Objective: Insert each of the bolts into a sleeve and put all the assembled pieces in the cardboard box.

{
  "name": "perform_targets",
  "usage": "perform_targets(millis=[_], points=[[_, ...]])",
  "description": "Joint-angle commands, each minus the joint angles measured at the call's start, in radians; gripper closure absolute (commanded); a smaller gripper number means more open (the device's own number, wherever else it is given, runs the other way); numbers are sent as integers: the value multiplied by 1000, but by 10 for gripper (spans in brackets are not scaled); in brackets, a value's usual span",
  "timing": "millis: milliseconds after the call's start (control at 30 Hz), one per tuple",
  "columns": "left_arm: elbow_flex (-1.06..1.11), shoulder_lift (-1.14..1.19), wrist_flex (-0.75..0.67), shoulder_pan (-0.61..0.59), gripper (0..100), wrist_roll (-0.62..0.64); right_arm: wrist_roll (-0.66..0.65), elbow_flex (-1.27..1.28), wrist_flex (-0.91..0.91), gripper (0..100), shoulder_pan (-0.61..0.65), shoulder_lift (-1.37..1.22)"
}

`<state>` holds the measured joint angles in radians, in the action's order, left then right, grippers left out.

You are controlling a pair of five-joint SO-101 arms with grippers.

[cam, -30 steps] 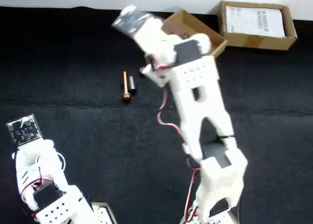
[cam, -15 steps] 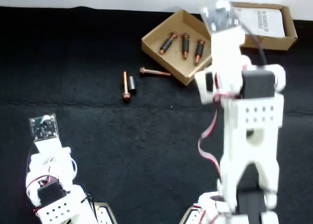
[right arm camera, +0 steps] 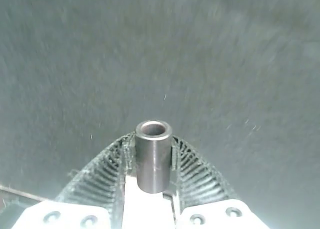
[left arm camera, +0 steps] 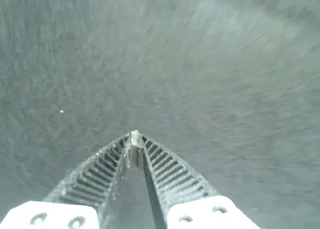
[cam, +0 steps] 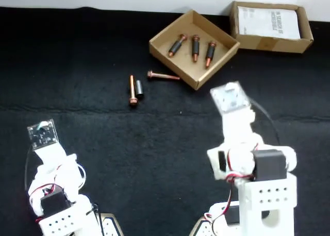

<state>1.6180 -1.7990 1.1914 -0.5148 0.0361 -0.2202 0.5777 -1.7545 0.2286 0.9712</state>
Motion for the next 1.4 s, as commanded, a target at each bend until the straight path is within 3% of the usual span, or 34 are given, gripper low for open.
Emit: perform_targets(millis=[0,100,233,467,700,967,1200,1367], points=[[-165,-1,15,117,979,60,8,84,-4,991,-7,54],[-294,24,71,239,977,66,8,117,31,991,-31,62],[-461,222,106,346,976,118,8,120,145,991,-162,62],[-866,816,106,414,976,173,8,122,206,991,-332,62],[-1251,1316,103,456,976,150,8,122,202,991,-483,64],[-1535,1767,-94,433,979,-382,6,120,202,991,-638,64],[-1643,2000,-143,490,976,-910,6,120,239,991,-684,64],[-1698,2100,-143,544,976,-1134,6,117,263,991,-684,64]])
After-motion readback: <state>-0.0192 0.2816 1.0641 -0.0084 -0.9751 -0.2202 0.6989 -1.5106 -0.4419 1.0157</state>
